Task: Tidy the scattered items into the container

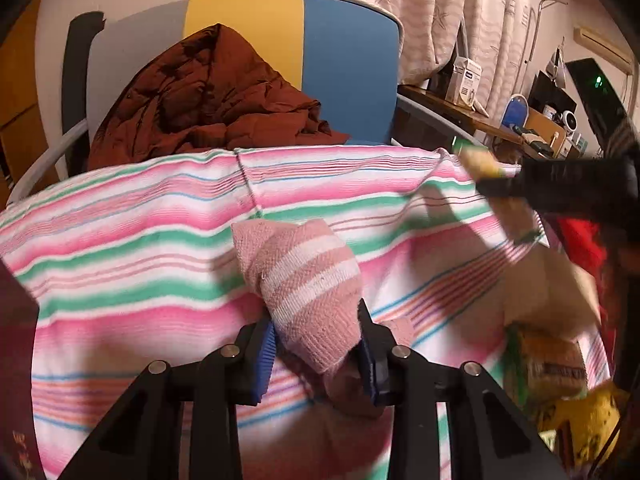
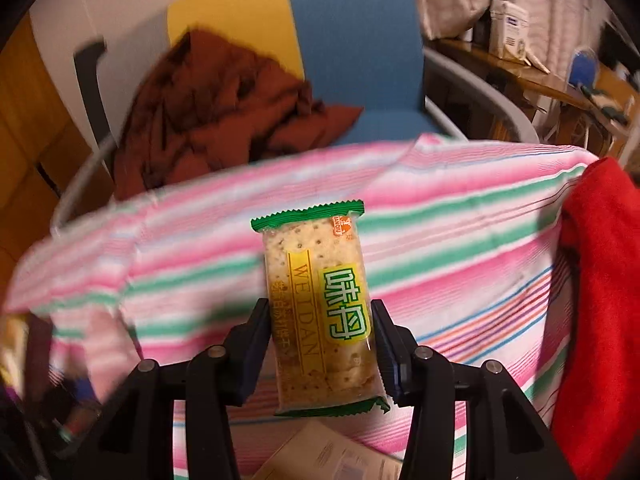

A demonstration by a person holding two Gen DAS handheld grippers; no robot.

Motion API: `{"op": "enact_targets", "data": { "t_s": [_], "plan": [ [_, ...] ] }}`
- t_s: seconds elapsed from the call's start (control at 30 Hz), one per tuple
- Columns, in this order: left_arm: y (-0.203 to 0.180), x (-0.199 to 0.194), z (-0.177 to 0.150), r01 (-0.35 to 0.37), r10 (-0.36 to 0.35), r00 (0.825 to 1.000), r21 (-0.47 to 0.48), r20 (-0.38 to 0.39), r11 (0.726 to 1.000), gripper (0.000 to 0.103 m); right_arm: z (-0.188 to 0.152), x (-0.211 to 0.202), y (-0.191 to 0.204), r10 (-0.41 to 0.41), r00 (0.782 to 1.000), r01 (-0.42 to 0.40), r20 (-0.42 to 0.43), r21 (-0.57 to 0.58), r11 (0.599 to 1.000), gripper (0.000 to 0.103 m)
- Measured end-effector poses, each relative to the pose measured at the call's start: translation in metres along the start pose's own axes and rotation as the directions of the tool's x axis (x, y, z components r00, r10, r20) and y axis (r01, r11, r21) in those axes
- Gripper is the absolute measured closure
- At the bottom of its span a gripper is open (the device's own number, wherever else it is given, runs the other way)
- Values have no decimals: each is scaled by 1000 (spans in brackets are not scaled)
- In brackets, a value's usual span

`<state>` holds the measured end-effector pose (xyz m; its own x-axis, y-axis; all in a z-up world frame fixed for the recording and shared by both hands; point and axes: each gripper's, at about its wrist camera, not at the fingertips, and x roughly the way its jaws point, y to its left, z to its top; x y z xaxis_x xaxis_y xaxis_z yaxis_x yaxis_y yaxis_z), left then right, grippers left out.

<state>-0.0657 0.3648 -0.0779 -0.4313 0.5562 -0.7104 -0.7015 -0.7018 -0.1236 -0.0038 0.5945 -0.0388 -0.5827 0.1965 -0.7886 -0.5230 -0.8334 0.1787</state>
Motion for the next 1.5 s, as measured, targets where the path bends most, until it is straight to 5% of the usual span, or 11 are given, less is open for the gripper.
{"op": "enact_targets", "data": {
  "t_s": [0.17, 0.43, 0.67, 0.9, 1.07, 1.23, 1.5],
  "plan": [
    [4, -15, -14, 16, -16, 1000, -29, 10, 999, 69, 5, -16, -5, 61, 996, -65, 71, 50, 997, 54],
    [16, -38, -35, 48, -47, 999, -100, 10, 994, 70, 0, -19, 36, 194, 979, -191, 69, -53, 980, 54],
    [49, -58, -56, 72, -70, 997, -238, 18, 969, 71, -12, -20, 65, 234, 971, -226, 42, -145, 963, 54],
    [51, -91, -68, 39, -28, 998, -233, 51, 972, 71, -21, -21, 87, 259, 966, -249, 21, -220, 943, 54],
    [39, -120, -78, 6, 5, 996, -124, 91, 992, 71, -28, -31, 108, 312, 950, -287, 33, -309, 907, 54],
    [37, -152, -92, 27, -16, 993, -90, 117, 996, 71, -37, -45, 127, 288, 952, -224, 101, -409, 884, 54],
    [59, -204, -97, -2, 17, 981, -79, 192, 997, 71, -30, -54, 112, 307, 935, -234, 176, -343, 910, 54]
  ]
}}
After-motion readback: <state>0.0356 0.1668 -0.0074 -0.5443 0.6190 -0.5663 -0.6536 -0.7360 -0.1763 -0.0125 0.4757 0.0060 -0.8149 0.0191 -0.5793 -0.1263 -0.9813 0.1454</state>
